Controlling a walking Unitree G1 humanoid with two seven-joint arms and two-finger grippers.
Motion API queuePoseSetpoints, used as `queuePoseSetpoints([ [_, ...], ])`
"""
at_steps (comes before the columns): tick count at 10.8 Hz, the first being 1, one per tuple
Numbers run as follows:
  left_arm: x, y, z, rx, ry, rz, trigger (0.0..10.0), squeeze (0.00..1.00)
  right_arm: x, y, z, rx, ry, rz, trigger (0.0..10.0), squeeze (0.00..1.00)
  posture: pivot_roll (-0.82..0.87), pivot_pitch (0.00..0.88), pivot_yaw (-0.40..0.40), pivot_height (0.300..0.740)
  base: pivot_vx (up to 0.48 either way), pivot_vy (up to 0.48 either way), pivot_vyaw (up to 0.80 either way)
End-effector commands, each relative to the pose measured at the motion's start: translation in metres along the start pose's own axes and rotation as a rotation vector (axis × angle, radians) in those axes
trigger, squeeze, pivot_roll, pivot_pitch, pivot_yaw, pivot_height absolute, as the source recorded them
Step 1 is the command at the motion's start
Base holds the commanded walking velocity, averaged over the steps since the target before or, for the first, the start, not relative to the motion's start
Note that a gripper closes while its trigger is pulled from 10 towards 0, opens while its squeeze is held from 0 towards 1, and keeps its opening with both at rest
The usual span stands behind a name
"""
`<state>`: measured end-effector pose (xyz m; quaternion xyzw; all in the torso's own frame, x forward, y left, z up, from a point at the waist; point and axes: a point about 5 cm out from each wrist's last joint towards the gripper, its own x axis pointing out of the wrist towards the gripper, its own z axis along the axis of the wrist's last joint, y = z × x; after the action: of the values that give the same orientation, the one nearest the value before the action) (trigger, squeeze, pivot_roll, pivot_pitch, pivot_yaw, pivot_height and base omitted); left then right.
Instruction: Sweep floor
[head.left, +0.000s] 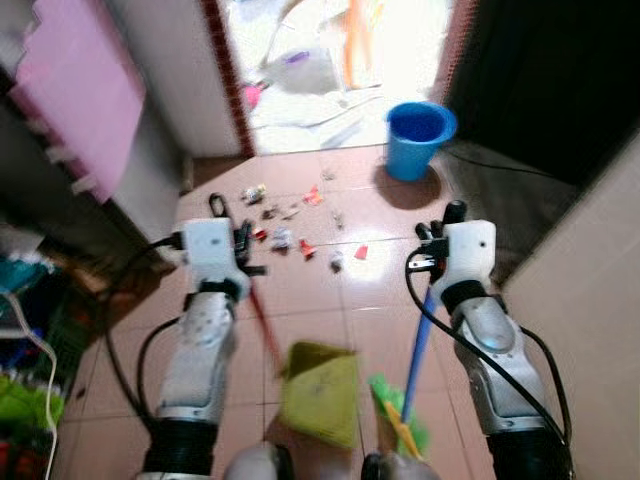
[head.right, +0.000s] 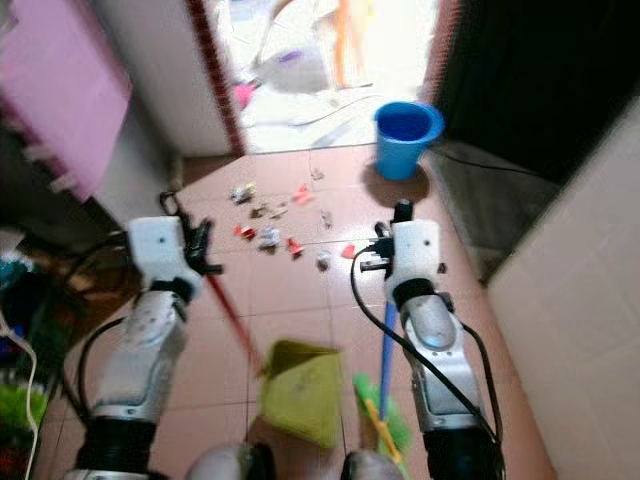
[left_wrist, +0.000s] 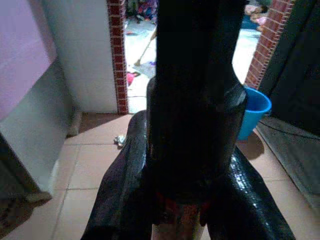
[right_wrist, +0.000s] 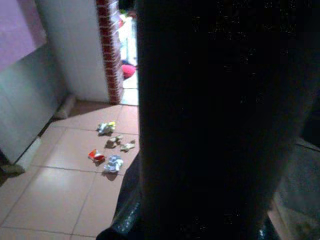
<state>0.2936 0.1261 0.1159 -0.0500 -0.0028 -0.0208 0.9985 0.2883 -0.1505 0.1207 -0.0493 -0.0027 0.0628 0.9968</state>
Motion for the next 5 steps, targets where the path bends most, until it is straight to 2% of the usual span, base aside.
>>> queuePoseSetpoints([
  [1, 0.0019, 0.0029, 0.0114, 0.008, -0.059, 0.007, 10.0, 0.0, 0.0023, 0.003, 0.0113, -0.013, -0.058, 0.009, 10.0, 0.0, -0.05, 0.103, 0.066, 0.74, 0.469, 0.0, 0.0],
  [2, 0.0039, 0.0019, 0.012, 0.001, -0.064, 0.007, 10.0, 0.0, 0.0033, 0.0051, 0.011, -0.027, -0.057, 0.025, 10.0, 0.0, -0.05, 0.107, 0.062, 0.74, 0.469, 0.0, 0.0],
  [5, 0.0065, 0.001, 0.0129, 0.001, -0.067, 0.017, 10.0, 0.0, 0.0052, 0.003, 0.0134, -0.029, -0.067, 0.02, 10.0, 0.0, -0.06, 0.116, 0.068, 0.74, 0.464, 0.0, 0.57],
])
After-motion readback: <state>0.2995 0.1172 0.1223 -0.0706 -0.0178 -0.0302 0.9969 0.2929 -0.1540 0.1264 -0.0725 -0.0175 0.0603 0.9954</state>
